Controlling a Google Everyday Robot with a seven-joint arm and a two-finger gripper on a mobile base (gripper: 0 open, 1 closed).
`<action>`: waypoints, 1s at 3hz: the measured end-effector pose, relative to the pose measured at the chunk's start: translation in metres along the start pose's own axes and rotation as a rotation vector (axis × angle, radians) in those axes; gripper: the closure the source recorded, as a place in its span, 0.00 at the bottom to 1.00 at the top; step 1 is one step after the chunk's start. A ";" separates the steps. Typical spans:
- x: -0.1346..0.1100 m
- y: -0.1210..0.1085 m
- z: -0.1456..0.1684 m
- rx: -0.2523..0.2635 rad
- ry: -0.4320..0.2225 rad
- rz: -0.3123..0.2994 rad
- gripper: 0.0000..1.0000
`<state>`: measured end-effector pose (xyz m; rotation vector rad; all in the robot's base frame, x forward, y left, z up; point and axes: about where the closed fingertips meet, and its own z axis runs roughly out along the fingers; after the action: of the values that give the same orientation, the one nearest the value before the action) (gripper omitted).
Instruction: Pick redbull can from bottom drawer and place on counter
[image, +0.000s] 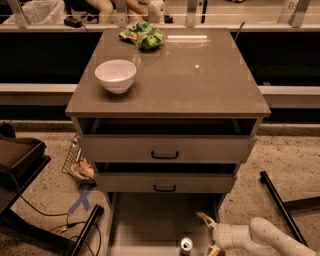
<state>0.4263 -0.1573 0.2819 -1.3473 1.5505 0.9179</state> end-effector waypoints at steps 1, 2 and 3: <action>0.035 -0.005 0.020 -0.042 -0.028 -0.027 0.00; 0.049 -0.002 0.032 -0.081 -0.045 -0.033 0.00; 0.062 0.006 0.044 -0.126 -0.054 -0.027 0.17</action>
Offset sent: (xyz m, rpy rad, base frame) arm 0.0038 0.0144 -0.0785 0.0588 -0.0046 0.1309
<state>0.4240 -0.1380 0.2086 -1.4162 1.4501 1.0413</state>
